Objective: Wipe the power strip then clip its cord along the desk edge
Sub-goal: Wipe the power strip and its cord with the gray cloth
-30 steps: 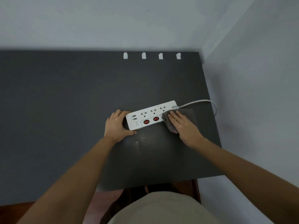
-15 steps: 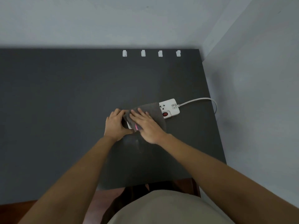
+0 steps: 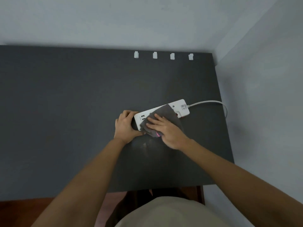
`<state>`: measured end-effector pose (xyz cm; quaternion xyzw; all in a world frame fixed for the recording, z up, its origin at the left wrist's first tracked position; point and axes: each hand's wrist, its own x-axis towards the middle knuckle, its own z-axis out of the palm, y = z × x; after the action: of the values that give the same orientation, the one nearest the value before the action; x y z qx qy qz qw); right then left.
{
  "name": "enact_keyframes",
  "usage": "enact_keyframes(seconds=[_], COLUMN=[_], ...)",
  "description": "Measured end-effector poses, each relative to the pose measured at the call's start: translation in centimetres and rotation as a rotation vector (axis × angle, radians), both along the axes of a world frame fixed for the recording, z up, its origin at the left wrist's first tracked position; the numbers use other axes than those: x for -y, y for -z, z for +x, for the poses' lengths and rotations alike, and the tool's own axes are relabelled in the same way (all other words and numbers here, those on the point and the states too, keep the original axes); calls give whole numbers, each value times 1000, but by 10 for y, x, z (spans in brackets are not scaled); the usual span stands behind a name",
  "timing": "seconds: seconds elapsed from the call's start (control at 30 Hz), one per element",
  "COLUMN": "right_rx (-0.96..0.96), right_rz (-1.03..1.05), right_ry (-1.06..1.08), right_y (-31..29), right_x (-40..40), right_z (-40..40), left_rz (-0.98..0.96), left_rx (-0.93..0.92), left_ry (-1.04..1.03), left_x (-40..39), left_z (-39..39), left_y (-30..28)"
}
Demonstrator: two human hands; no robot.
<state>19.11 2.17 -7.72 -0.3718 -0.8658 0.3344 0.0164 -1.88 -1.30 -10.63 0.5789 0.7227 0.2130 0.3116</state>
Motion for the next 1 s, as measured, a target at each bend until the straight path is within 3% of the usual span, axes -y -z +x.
enact_keyframes(seconds=[0.03,0.17,0.23,0.3,0.37,0.43,0.53,0.63,0.73,0.83,1.0], right_rx=[0,43,-27,-148,-253,-366,-485,-466,-661,-629,-442], right_rz=[36,12,-86,-157,-219,-341,-457,-333,-178,-154,-95], right_ry=[82,745,809,839,895,972,1106,1103,844,641,1122], right_y=[0,-6,-8,-8,-8,-12,-22,-39,-95,-116,-111], right_x=[-10,-46,-45,-37,-31,-29,-29,-46,-41,-43,-38], right_z=[16,67,68,63,59,58,59,43,6,-4,47], left_rz=[-14,-33,-71,-163,-216,-233,-148,69,316,384,464], left_rx=[0,65,239,551,829,958,761,541,443,417,406], left_ry=[4,-13,-19,-65,-241,-418,-333,-139,-89,-105,-115], left_x=[-1,-1,-4,-8,-11,-17,-13,-16,-17,-17,-6], left_z=[1,7,4,4,11,19,38,58,70,60,69], left_y=[-2,-10,-21,-38,-52,-57,-72,-98,-142,-149,-168])
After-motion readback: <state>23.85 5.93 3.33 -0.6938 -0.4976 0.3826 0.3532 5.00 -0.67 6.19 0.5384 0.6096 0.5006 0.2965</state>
